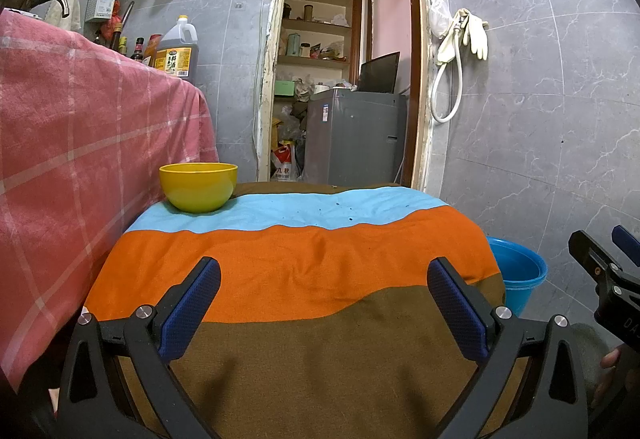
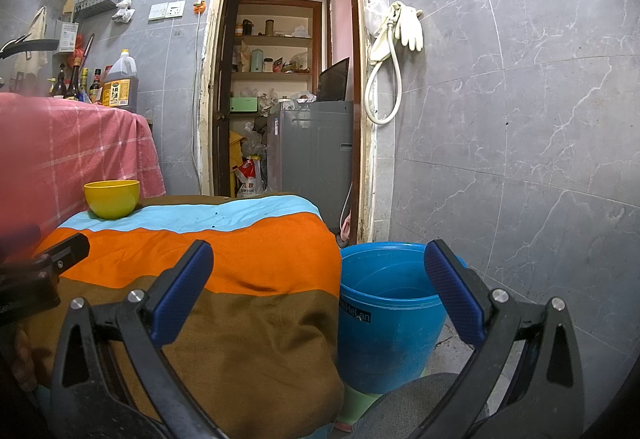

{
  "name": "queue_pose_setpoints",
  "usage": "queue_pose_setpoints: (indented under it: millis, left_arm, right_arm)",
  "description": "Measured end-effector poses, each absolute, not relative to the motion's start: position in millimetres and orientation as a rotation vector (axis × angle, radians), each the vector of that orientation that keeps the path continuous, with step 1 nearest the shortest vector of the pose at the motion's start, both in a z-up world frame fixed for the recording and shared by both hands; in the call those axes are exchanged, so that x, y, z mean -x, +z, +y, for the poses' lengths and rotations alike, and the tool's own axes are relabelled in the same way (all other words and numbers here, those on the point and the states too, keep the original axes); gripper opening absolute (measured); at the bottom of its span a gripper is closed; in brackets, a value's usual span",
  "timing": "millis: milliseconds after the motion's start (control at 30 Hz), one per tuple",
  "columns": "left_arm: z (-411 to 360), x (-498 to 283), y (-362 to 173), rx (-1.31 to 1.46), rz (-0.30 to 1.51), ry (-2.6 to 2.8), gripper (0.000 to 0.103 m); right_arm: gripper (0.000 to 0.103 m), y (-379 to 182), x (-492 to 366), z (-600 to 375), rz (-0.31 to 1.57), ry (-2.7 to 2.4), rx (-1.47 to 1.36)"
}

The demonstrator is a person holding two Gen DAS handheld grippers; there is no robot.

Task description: Collect trash

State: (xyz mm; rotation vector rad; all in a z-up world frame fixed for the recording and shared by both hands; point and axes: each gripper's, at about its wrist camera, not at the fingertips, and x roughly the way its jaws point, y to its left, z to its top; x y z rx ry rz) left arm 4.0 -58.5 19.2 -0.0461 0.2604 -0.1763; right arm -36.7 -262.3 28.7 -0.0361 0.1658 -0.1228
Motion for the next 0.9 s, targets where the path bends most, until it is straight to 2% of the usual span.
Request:
queue_pose_setpoints:
  millis: [900]
  left_arm:
    - [-57.8, -2.5, 14.3, 0.048, 0.264, -0.175, 0.101]
  right_arm:
    - [0.103, 28.6, 36.7, -262.3, 0.166, -0.123, 0.035]
